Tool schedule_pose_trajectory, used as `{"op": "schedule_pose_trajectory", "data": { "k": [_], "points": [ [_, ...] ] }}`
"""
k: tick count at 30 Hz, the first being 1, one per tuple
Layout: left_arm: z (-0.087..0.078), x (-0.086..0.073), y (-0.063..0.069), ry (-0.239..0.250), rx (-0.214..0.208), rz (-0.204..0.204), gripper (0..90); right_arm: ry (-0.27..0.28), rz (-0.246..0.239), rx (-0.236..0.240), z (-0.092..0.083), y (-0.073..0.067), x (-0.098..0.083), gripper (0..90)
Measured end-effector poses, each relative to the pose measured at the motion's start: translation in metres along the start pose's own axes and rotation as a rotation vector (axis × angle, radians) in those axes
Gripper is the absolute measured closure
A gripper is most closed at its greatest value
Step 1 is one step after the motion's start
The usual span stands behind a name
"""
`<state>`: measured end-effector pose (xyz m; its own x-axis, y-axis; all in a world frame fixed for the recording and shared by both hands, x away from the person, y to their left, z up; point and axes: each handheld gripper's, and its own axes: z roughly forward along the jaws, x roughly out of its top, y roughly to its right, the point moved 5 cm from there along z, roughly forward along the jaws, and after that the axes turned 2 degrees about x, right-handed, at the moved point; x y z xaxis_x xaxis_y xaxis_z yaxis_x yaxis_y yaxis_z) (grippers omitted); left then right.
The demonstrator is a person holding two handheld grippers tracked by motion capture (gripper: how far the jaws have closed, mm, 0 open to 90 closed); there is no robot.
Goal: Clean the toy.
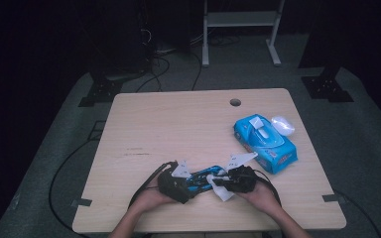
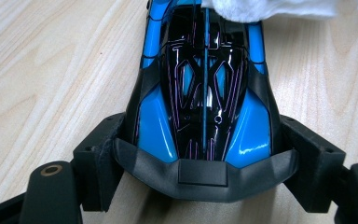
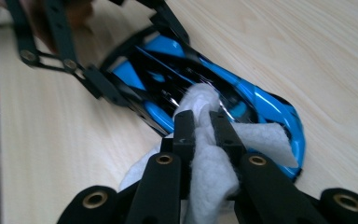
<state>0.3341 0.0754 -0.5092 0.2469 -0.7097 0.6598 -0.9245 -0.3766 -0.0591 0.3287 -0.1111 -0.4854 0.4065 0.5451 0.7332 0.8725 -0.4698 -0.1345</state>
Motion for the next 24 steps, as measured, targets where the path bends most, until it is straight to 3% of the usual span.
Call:
{"op": "schedule_pose_trajectory", "data": {
  "k": [6, 11, 20, 24],
  "points": [
    [0.001, 0.001, 0.000, 0.001, -0.004, 0.002, 23.7, 0.018, 0.032, -0.030, -0.005, 0.008, -0.004, 82.0],
    [0.001, 0.001, 0.000, 0.002, -0.002, -0.004, 23.7, 0.024, -0.027, -0.013, 0.010, -0.009, 0.009, 82.1],
    [0.001, 0.001, 0.001, 0.001, -0.002, -0.002, 23.6, 0.022, -0.090, 0.074, 0.048, -0.040, 0.038, 82.0],
    [0.000, 0.001, 0.001, -0.006, -0.001, -0.002, 23.6, 0.022, -0.085, 0.068, 0.046, -0.035, 0.037, 82.0]
  ]
}}
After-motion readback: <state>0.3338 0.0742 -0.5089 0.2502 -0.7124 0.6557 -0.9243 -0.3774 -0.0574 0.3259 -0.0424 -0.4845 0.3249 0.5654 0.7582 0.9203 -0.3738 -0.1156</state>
